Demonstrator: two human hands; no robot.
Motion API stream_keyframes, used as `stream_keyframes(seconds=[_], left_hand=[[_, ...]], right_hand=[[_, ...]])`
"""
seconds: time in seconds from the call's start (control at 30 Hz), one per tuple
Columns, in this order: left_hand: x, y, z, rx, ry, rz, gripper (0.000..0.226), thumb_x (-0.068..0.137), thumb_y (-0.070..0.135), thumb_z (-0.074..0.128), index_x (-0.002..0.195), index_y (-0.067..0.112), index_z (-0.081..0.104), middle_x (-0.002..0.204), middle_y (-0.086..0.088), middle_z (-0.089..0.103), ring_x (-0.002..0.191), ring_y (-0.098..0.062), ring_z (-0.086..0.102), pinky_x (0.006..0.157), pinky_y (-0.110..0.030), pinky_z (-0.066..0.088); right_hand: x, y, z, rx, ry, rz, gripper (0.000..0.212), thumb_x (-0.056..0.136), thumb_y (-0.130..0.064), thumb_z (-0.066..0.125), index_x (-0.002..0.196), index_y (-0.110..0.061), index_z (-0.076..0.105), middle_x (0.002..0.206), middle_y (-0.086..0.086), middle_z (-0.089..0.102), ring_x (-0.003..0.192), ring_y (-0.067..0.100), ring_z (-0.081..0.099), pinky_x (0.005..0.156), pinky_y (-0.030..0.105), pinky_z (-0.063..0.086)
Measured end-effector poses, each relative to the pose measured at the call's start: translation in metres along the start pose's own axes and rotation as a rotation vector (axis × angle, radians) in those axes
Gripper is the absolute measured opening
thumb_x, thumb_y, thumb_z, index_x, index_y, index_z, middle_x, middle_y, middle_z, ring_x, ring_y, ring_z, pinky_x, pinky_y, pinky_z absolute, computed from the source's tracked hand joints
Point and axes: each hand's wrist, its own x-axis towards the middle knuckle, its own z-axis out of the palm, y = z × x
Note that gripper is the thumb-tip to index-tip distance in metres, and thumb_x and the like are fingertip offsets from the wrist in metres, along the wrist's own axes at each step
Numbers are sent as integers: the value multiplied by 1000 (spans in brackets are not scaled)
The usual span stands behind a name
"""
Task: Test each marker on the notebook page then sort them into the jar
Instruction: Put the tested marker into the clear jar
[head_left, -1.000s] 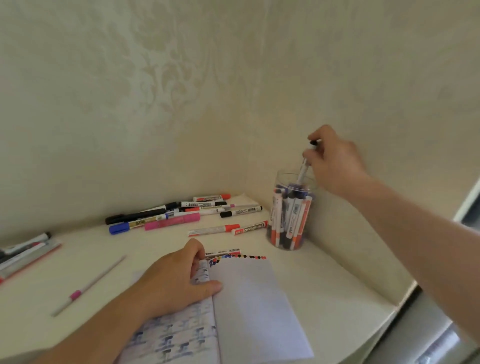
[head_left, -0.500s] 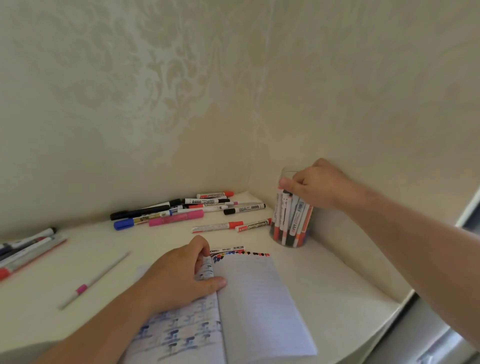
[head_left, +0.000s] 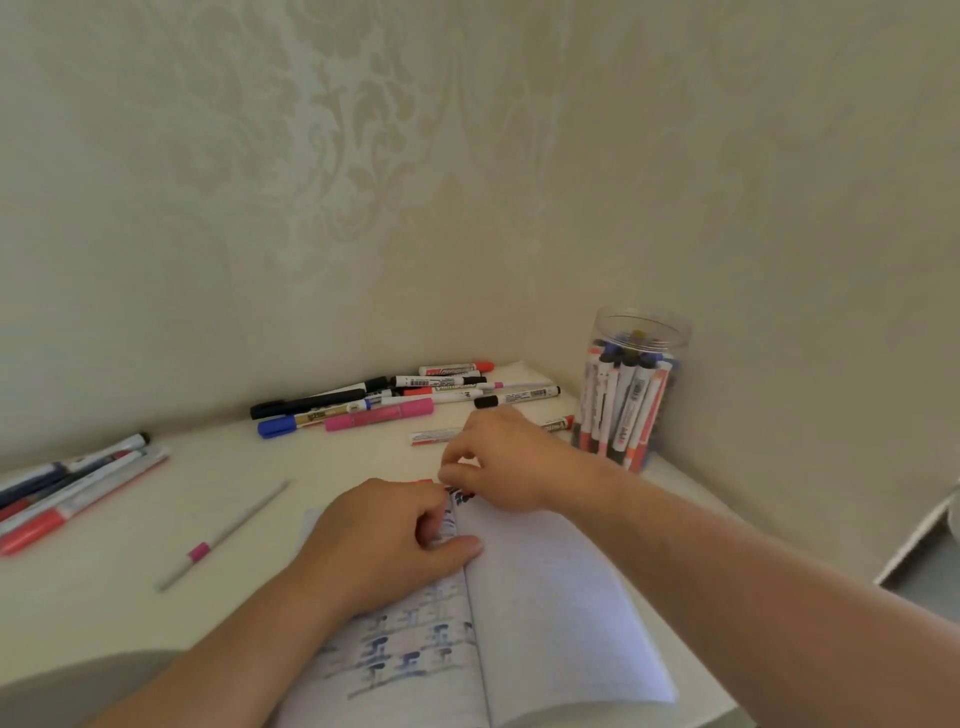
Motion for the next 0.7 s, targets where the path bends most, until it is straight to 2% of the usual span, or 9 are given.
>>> stream_keyframes(seconds=[0.1, 0.2, 0.3, 0.37, 0.43, 0.53, 0.6, 0.7], left_hand=[[-2, -3, 3, 109, 69, 51, 54, 74, 79, 58, 67, 26, 49, 60, 12, 58, 60, -5, 54, 55, -26, 42], [-2, -4, 4, 127, 55, 52, 56, 74, 79, 58, 66, 25, 48, 59, 11, 57, 59, -6, 53, 53, -25, 37], [-1, -4, 2, 101, 41, 28, 57, 75, 78, 60, 67, 23, 48, 58, 8, 57, 60, -8, 53, 52, -25, 32], [0, -4, 0, 15, 47, -15, 54, 76, 76, 62, 68, 24, 48, 60, 9, 58, 61, -8, 53, 53, -26, 33], [3, -6, -3, -131, 96, -73, 44, 81, 70, 62, 75, 29, 47, 64, 10, 59, 60, -8, 53, 54, -29, 38], [3, -8, -6, -263, 87, -93, 36, 90, 70, 48, 100, 36, 43, 75, 9, 63, 67, -6, 58, 61, -31, 45], [2, -6, -6, -149, 8, -25, 34, 94, 70, 35, 111, 40, 41, 82, 12, 63, 73, -4, 59, 65, -31, 46], [3, 0, -3, 102, -53, 51, 35, 101, 63, 24, 98, 35, 45, 81, 14, 55, 75, -7, 54, 64, -32, 41]], right_hand=[[16, -2, 15, 54, -65, 22, 24, 96, -58, 60, 110, -41, 71, 93, -8, 49, 102, 22, 43, 89, 45, 48], [25, -5, 16, 143, -93, 32, 20, 97, -49, 65, 106, -32, 70, 98, -7, 57, 96, 19, 56, 76, 35, 46], [21, -4, 0, 284, 37, 74, 19, 104, -38, 60, 102, -20, 63, 95, -2, 65, 87, 20, 60, 73, 37, 48], [6, -4, -15, 315, 129, 59, 18, 108, -36, 53, 105, -18, 58, 94, -1, 66, 84, 21, 58, 71, 37, 46], [-15, -6, -21, 211, 119, -19, 21, 110, -39, 45, 112, -21, 56, 90, -9, 58, 84, 18, 53, 71, 37, 40], [-45, -9, -10, -76, 107, -168, 36, 109, -51, 29, 113, -26, 55, 97, -8, 58, 90, 17, 54, 76, 41, 46], [-54, -8, 2, -175, 106, -195, 47, 105, -59, 15, 114, -30, 51, 96, -7, 59, 88, 19, 57, 71, 42, 49], [-53, -2, 21, -211, 146, -183, 51, 101, -64, 8, 117, -35, 47, 92, -7, 60, 84, 21, 62, 64, 40, 50]])
